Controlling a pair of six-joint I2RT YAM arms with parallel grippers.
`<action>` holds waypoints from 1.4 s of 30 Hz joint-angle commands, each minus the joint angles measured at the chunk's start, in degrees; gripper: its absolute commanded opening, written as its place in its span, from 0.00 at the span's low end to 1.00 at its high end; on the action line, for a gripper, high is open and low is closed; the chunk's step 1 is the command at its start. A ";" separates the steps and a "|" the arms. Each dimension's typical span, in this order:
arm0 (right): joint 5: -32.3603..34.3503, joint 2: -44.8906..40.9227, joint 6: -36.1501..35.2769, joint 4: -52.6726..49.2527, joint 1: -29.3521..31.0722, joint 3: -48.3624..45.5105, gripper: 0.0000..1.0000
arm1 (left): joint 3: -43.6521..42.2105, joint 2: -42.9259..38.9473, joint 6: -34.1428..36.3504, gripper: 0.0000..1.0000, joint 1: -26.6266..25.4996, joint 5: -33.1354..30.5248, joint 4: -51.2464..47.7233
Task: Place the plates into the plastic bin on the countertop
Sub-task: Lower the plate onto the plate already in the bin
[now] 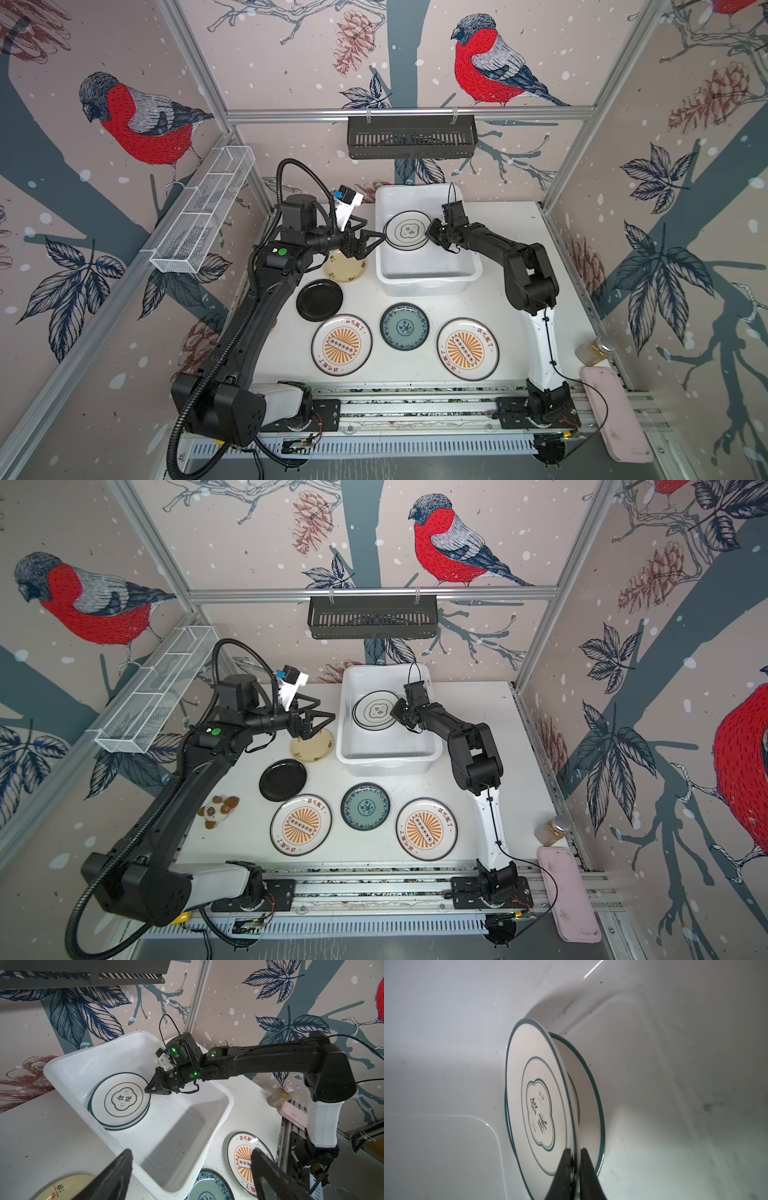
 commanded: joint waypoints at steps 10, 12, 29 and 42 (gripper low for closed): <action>-0.27 0.34 1.42 0.91 -0.12 -0.24 0.20 | -0.38 -0.52 -0.74 0.88 -0.14 1.50 2.66; -0.19 0.44 1.40 0.59 -0.01 -0.12 0.22 | -0.42 -0.57 -0.70 0.88 -0.13 1.57 2.62; 0.83 0.78 0.72 -3.03 0.26 1.71 0.37 | -1.23 -1.84 -1.00 0.88 -0.15 1.67 3.24; 3.19 -1.47 -1.06 -5.13 0.41 3.07 0.40 | -1.10 -2.07 -1.10 0.89 -0.14 1.85 3.28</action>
